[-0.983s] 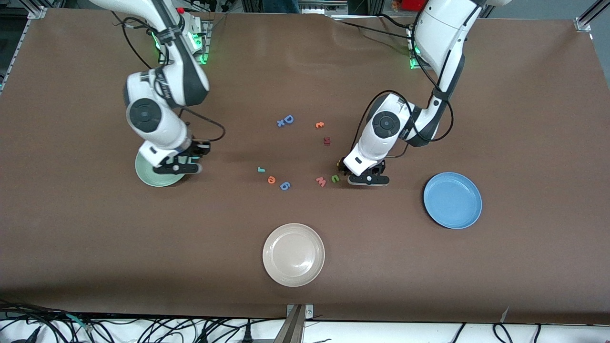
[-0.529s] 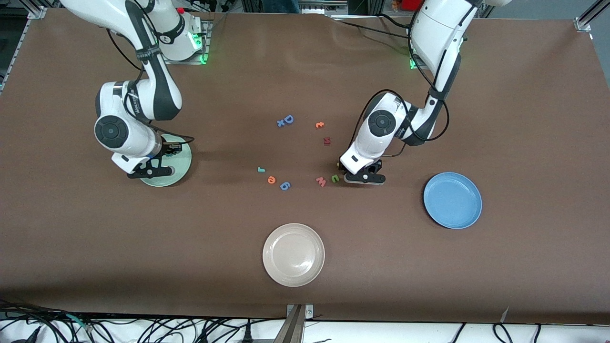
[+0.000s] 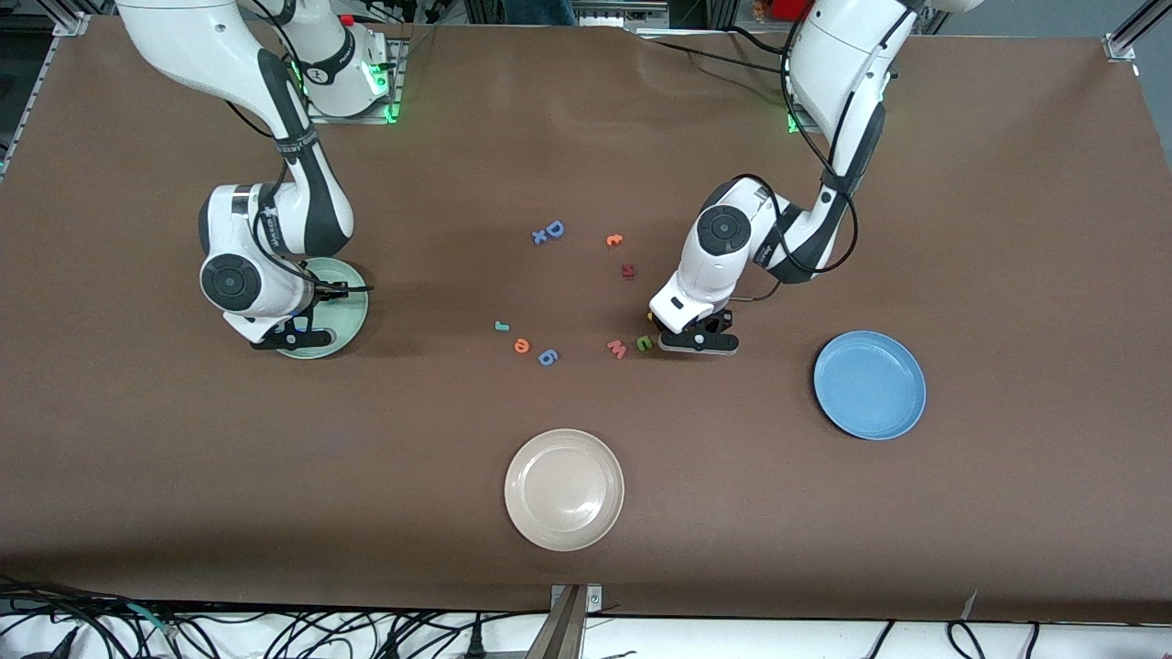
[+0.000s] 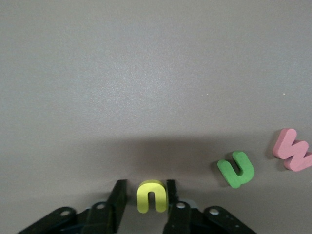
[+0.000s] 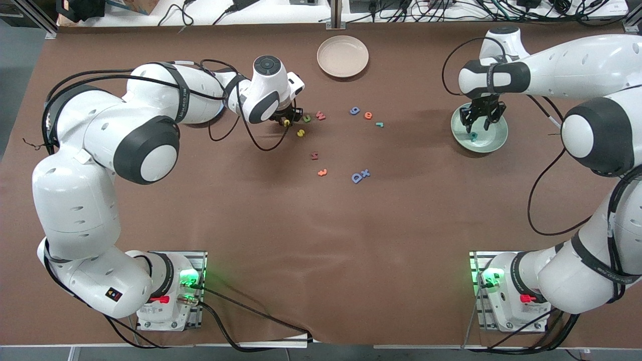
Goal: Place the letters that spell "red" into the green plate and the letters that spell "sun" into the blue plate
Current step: 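Drop the u on the blue plate while the right gripper grasps teal r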
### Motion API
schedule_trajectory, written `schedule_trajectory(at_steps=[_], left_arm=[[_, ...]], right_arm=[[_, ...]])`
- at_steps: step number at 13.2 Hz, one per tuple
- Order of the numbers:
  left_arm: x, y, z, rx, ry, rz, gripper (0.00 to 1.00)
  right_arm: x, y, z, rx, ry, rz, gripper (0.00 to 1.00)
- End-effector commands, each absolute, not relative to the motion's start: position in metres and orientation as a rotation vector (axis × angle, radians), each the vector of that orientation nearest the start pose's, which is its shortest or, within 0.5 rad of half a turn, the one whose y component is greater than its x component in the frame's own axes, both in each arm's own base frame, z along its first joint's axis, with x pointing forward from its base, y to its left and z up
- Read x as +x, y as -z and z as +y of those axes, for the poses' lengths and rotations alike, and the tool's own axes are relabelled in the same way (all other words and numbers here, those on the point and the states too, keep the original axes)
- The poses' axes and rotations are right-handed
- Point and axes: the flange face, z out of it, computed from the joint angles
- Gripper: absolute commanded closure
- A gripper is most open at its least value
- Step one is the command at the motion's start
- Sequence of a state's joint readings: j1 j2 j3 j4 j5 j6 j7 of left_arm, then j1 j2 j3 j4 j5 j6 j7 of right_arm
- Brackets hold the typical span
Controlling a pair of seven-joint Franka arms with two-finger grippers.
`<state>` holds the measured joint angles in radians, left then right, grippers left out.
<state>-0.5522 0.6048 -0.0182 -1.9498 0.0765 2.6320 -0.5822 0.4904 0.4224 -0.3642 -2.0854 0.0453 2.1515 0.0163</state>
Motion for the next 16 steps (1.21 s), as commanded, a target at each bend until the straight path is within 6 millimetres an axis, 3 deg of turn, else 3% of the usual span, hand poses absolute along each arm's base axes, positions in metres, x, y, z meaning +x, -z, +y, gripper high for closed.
schedule_trajectory(at_steps=[1, 3, 6, 8, 10, 13, 16], left_arm=[[0.527, -0.171, -0.343, -3.143, 0.158, 0.051, 0.75], [0.527, -0.172, -0.344, -3.145, 0.159, 0.033, 0.84], [0.531, -0.176, -0.341, -3.151, 0.157, 0.003, 0.95], [0.544, -0.19, -0.333, -3.138, 0.14, -0.02, 0.98], [0.572, -0.217, -0.325, -3.089, 0.053, -0.054, 0.99], [0.612, -0.254, -0.284, -3.08, -0.083, 0.005, 0.99], [0.64, -0.261, -0.216, -3.081, -0.147, 0.117, 0.99]], right_arm=[[0.545, -0.244, 0.077, -3.19, -0.493, -0.104, 0.0], [0.547, -0.261, 0.089, -3.146, -0.459, -0.048, 0.0], [0.545, -0.276, 0.133, -3.128, -0.409, -0.001, 0.0], [0.543, -0.281, 0.168, -3.128, -0.367, 0.044, 0.0], [0.541, -0.277, 0.208, -3.118, -0.266, 0.124, 0.0], [0.536, -0.259, 0.259, -3.076, -0.092, 0.026, 0.0], [0.53, -0.239, 0.294, -3.05, 0.019, -0.018, 0.01]])
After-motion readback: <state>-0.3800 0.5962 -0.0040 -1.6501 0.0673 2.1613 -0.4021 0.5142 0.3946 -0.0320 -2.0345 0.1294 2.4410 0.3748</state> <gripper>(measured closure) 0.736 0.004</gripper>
